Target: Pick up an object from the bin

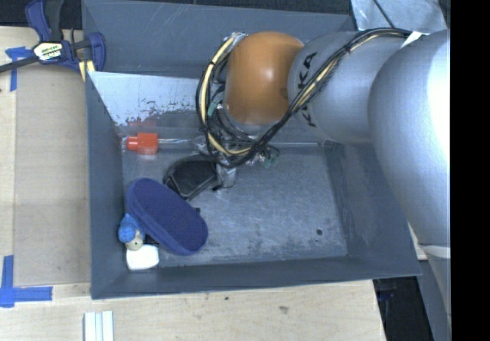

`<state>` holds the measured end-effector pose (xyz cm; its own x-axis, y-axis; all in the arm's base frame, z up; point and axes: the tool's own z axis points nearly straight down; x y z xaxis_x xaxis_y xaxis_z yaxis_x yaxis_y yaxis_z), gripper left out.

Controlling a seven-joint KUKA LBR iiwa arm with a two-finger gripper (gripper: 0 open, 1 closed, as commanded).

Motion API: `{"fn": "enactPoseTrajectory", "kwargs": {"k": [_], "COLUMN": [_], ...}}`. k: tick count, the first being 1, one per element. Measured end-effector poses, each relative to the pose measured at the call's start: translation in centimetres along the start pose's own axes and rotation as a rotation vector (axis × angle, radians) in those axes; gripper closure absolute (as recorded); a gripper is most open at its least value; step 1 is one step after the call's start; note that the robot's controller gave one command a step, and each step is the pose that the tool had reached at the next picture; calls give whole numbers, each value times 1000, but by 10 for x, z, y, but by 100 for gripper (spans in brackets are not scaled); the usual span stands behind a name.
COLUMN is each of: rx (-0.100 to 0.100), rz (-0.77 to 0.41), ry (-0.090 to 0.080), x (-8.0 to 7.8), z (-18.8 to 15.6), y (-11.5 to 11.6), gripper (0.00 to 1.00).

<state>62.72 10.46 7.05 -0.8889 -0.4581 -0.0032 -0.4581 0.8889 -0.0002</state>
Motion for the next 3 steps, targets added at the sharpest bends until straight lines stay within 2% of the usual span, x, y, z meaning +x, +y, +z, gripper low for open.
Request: {"fn": "enactPoseTrajectory", "kwargs": {"k": [2, 3], "rx": [0, 2], "rz": [6, 9], "ry": [0, 0], "x": [1, 1], "z": [-18, -97], "y": [-1, -2], "gripper": [100, 100]}}
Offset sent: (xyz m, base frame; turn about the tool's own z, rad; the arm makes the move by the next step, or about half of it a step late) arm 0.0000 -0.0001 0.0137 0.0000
